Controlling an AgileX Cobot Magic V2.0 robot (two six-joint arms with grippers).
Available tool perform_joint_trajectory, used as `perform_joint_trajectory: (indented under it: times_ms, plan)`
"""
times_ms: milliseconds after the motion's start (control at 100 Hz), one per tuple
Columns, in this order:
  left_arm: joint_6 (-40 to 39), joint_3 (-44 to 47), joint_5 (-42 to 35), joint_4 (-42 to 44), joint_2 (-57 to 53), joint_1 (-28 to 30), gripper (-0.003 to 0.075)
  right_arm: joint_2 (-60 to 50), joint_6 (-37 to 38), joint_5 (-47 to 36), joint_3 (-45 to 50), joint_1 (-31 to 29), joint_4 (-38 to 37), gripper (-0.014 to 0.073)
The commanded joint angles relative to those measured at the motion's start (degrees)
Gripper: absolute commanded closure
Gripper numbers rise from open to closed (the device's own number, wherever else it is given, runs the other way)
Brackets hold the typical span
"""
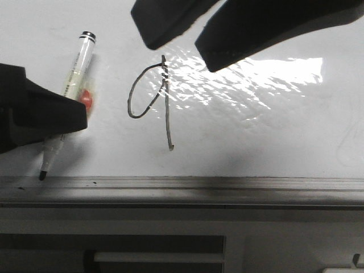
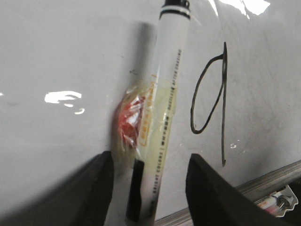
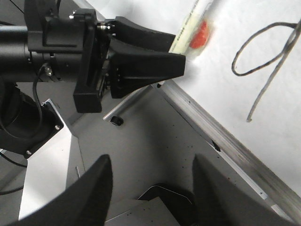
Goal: Write number 9 on whiteboard
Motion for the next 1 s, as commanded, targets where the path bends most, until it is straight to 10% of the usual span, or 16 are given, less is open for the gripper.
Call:
perform_joint_trajectory:
  times_ms: [0,250,350,580,990]
  plan:
    - [-0.23,-1.18,-3.69,-0.66,-1.69,-0.11,0.0372,-0.71,-0.8,-3.47,-1.47,0.03,0.95,0.0291]
    - [-0.23,-1.18,-0.89,4.1,-8.86,-0.11,0.0374,-3.71,-0.96,-7.5,2.33,0.03,-2.8,0.0665]
    - [-0.23,-1.18,3.22,6.48,-12.12,-0.11,0.04,-6.4,-0.96,-11.84,6.28,0.03,-3.63,0.0661]
    - [-0.23,-1.18,12.1,11.69,-19.64,-0.11,0.0743,-15.82,-0.96,-25.59,21.57,0.03,-6.97,0.066]
    - [-0.23,5.78,13.67,16.28,-30.54,-0.11,0.0741,-37.11,-0.96,-41.13,47.34,0.03,-7.12,0.066]
